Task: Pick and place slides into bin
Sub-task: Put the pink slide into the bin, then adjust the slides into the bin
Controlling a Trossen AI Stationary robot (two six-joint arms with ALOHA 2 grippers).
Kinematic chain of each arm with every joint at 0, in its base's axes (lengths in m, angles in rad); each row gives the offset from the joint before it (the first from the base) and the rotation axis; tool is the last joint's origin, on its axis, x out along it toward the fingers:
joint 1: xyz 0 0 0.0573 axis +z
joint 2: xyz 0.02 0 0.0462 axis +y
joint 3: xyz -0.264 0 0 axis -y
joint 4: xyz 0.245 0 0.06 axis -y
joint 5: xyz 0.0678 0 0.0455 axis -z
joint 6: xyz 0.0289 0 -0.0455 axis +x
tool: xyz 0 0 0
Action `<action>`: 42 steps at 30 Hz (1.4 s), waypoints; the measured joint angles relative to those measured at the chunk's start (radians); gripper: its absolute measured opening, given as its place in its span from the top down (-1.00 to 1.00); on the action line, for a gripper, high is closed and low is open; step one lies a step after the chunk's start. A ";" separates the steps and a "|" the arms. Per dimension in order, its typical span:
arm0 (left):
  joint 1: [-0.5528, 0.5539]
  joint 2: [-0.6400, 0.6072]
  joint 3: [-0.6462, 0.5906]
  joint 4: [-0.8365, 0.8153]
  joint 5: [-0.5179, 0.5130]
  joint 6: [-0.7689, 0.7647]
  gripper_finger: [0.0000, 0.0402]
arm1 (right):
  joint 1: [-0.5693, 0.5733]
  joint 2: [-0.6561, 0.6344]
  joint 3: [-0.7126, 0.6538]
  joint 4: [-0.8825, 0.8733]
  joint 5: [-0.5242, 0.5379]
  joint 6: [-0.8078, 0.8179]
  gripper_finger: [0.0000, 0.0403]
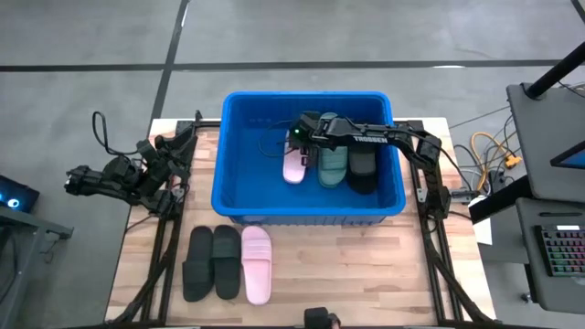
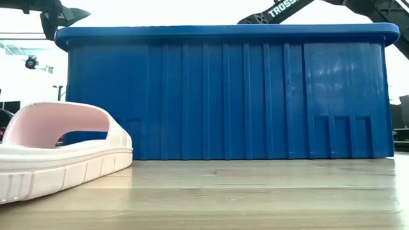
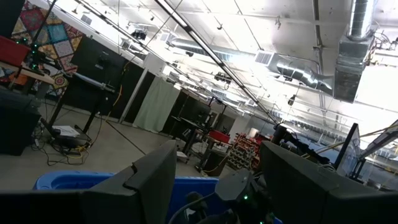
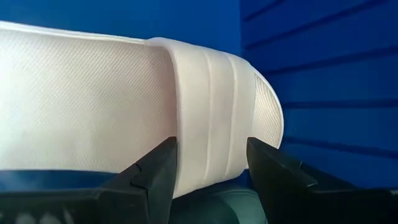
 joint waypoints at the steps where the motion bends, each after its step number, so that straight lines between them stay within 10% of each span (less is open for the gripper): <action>1: 0.000 0.000 0.000 0.000 0.000 0.000 -0.08 | 0.000 0.000 0.000 0.000 0.000 -0.009 0.08; 42: 0.000 0.000 0.000 -0.023 0.000 0.004 -0.08 | 0.006 -0.011 0.340 -0.456 -0.239 0.073 0.26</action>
